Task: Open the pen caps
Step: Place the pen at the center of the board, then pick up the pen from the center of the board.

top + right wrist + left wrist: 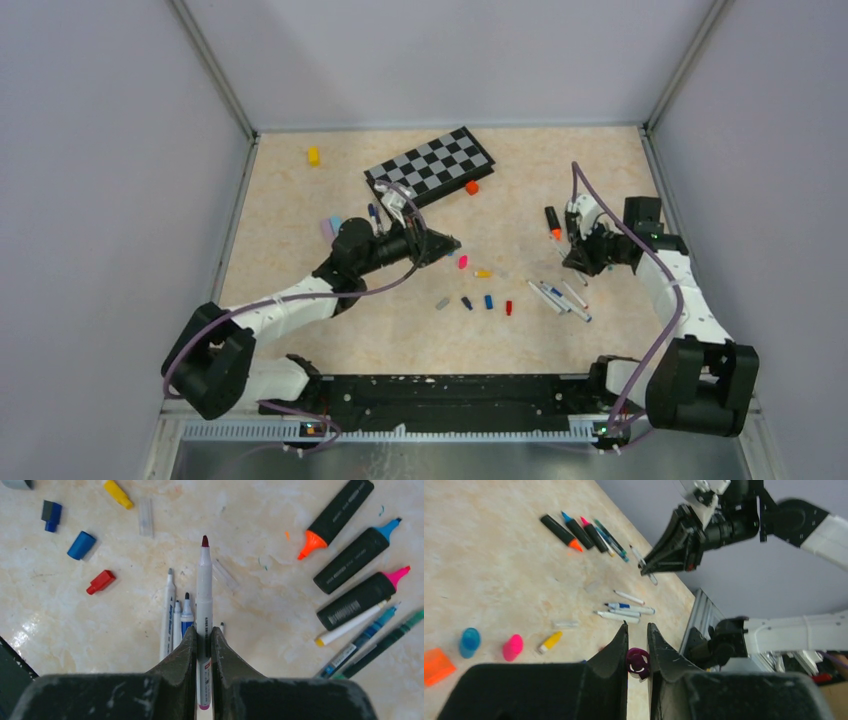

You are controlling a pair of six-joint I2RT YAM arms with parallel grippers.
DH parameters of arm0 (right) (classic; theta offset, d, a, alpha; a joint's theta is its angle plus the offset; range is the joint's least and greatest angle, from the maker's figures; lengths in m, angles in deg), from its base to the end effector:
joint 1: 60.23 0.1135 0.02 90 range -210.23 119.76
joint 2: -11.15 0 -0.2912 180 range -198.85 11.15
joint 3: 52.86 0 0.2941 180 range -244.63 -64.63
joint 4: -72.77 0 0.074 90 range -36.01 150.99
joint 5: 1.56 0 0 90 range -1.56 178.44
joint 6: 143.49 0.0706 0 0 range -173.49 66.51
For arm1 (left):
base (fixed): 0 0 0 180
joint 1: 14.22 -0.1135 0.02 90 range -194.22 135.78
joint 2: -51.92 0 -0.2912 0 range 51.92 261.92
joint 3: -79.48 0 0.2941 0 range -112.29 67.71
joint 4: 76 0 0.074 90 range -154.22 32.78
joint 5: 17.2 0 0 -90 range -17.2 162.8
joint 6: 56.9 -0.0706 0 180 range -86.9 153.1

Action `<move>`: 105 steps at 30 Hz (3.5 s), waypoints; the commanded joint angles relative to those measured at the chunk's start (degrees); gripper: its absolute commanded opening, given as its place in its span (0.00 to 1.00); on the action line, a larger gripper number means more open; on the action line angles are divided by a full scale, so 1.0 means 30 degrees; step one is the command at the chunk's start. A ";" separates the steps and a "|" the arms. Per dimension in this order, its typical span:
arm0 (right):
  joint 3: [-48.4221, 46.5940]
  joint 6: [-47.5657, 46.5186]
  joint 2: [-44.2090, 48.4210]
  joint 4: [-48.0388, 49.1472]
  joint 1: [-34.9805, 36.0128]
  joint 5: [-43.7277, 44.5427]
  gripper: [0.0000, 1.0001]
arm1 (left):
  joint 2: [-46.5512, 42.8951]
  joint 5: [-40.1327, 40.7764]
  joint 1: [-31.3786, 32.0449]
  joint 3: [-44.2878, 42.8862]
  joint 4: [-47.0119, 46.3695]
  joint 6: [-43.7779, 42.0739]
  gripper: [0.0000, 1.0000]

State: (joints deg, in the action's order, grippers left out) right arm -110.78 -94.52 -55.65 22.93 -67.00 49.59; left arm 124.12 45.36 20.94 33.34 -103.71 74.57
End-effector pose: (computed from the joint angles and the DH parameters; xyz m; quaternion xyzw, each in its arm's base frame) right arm 0.2662 0.0130 0.2255 -0.3532 0.8415 0.1898 0.3622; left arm 0.2525 -0.2177 0.2655 0.1326 0.6853 -0.5617 0.4442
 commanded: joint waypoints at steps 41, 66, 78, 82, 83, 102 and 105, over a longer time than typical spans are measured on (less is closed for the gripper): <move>-0.0858 -0.0353 -0.6253 -0.2170 -0.2572 0.5484 0.10 | 1.4147 0.3698 0.8833 -1.3434 1.4129 -0.3926 0.09; -0.0905 -0.0559 -0.6569 -0.2575 -0.2575 0.5199 0.26 | 1.5277 0.4431 0.8847 -1.5114 1.6293 -0.3834 0.32; -0.0962 -0.0530 -0.6081 -0.2576 -0.2579 0.5154 0.33 | 1.2109 0.5347 0.8853 -1.3288 1.4626 -0.4730 0.33; -0.0964 -0.0459 -0.5644 -0.2419 -0.2579 0.5214 0.36 | 0.9800 0.7249 0.8848 -1.1554 1.3850 -0.5818 0.33; -0.0938 -0.0430 -0.5508 -0.2362 -0.2564 0.5216 0.36 | 0.8988 0.7815 0.8848 -1.1093 1.3636 -0.6115 0.33; -0.1140 -0.0346 -0.1551 -0.1797 -0.2607 0.1554 0.38 | 0.0837 1.4908 0.4710 -0.4194 1.3073 -0.7883 0.99; -0.1099 -0.0484 -0.0726 -0.1744 -0.2605 0.0348 0.38 | 0.0363 1.3548 0.2461 -0.3503 1.2949 -0.7585 0.99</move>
State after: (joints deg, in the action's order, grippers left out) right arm -111.63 -95.44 -61.75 16.33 -74.19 57.98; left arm 128.50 88.94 34.47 20.66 -62.77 50.99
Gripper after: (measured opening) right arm 0.383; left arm 0.987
